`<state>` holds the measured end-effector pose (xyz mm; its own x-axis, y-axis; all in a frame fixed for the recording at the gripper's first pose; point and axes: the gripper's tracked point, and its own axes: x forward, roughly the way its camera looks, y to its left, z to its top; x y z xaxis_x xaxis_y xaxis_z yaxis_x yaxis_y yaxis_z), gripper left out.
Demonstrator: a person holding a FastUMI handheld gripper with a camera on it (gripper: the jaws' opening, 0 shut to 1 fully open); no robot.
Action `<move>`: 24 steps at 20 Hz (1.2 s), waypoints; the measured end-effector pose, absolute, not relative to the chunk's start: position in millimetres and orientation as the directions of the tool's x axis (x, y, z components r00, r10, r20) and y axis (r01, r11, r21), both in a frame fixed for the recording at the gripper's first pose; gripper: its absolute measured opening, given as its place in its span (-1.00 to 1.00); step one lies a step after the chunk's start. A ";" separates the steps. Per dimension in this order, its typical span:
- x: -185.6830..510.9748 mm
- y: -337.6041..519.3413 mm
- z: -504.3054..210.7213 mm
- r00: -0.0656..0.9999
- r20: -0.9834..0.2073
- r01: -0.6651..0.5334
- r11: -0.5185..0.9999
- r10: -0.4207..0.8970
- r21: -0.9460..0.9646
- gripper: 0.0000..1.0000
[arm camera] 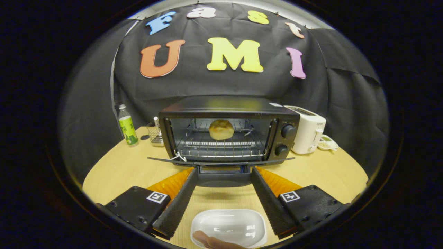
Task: Open the toaster oven, put the food inside, and close the toaster oven door.
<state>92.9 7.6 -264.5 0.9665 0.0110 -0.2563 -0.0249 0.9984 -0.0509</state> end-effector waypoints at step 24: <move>-37.8 -79.8 32.0 0.984 0.176 0.001 0.999 0.006 -0.039 1.00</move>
<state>-37.8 -79.8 32.0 0.9844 0.0063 0.1758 0.0006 0.9992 -0.0392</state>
